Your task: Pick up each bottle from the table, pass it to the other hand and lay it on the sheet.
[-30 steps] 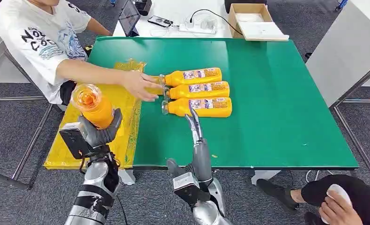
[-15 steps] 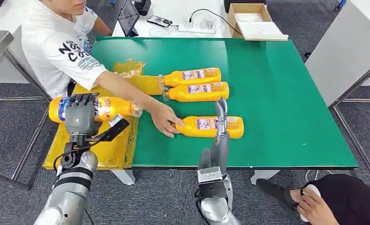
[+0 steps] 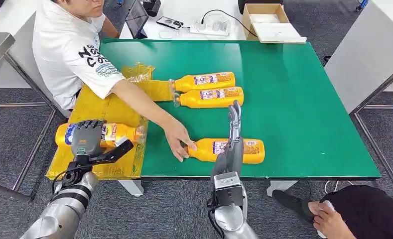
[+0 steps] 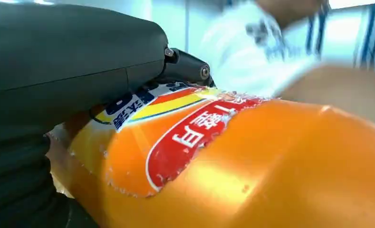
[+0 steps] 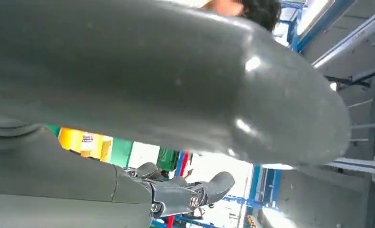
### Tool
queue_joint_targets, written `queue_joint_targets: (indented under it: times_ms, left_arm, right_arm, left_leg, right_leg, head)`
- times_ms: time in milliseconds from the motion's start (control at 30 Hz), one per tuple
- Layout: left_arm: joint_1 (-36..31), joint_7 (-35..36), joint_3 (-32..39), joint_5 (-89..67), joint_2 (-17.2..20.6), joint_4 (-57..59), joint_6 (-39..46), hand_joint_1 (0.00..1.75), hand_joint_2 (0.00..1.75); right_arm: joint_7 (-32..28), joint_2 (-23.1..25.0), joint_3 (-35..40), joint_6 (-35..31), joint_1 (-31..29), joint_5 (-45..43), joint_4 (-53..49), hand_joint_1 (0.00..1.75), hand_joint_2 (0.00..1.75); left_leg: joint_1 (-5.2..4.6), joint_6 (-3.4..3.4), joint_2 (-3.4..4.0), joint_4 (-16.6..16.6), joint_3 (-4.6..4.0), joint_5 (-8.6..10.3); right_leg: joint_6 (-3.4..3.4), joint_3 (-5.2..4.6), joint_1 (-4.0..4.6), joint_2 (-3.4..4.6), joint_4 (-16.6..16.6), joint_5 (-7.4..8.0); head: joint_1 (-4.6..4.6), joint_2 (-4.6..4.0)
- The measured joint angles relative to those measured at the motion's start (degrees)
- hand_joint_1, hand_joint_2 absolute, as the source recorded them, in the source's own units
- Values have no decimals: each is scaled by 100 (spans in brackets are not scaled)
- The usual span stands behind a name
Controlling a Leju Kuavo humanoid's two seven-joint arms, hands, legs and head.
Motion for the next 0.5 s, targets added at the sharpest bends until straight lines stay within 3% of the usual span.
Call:
queue_joint_targets:
  times_ms: [133, 167, 267, 333, 367, 400, 433, 500]
  left_arm:
    - [-149, -54, -20, 170, 26, 508, -299, 175, 175]
    - [-181, -79, -20, 221, 31, 583, -352, 154, 175]
    - [-276, -146, -20, 308, 66, 771, -535, 154, 175]
    - [-318, -181, -20, 354, 76, 851, -664, 28, 175]
    - [-344, -192, -20, 363, 83, 876, -723, 0, 175]
    - [-365, -197, -20, 376, 92, 908, -773, 0, 175]
    - [-380, -212, -20, 393, 96, 939, -812, 0, 0]
    - [-398, -295, -20, 474, 103, 980, -959, 0, 0]
  right_arm:
    - [0, 9, -11, 100, -11, 81, 98, 0, 0]
    - [0, 13, -13, 116, -20, 87, 125, 0, 0]
    - [0, 28, -26, 155, -30, 92, 199, 0, 0]
    - [0, 50, -41, 164, -30, 92, 234, 0, 0]
    - [0, 57, -48, 170, -31, 90, 254, 0, 0]
    - [0, 61, -52, 181, -31, 92, 273, 0, 0]
    - [0, 63, -59, 199, -31, 92, 288, 0, 0]
    - [0, 68, -81, 225, -33, 92, 321, 0, 0]
  left_leg:
    - [-1, 0, -5, 0, 1, 0]
    - [-1, 0, -5, 0, 4, 0]
    - [-1, -1, -8, -1, 17, -2]
    - [-1, -1, -8, -2, 27, -2]
    - [-1, -2, -8, -2, 34, -2]
    - [-1, -1, -8, -2, 40, -2]
    - [-1, -2, -8, -3, 47, -3]
    - [-1, -2, -9, -3, 59, -4]
  right_leg:
    - [0, 6, -2, -1, 0, 0]
    - [0, 9, -2, -2, 0, -1]
    - [-1, 20, -2, -3, 0, -3]
    - [-1, 31, -2, -3, 0, -4]
    - [-2, 37, -2, -3, 0, -4]
    - [-2, 44, -2, -3, 0, -4]
    - [-2, 51, -2, -3, 0, -5]
    - [-2, 63, -2, -3, -1, -6]
  head:
    - [2, 0]
    - [0, 0]
    - [0, 0]
    - [0, 0]
    - [-2, 0]
    - [0, 0]
    - [0, 0]
    - [0, 0]
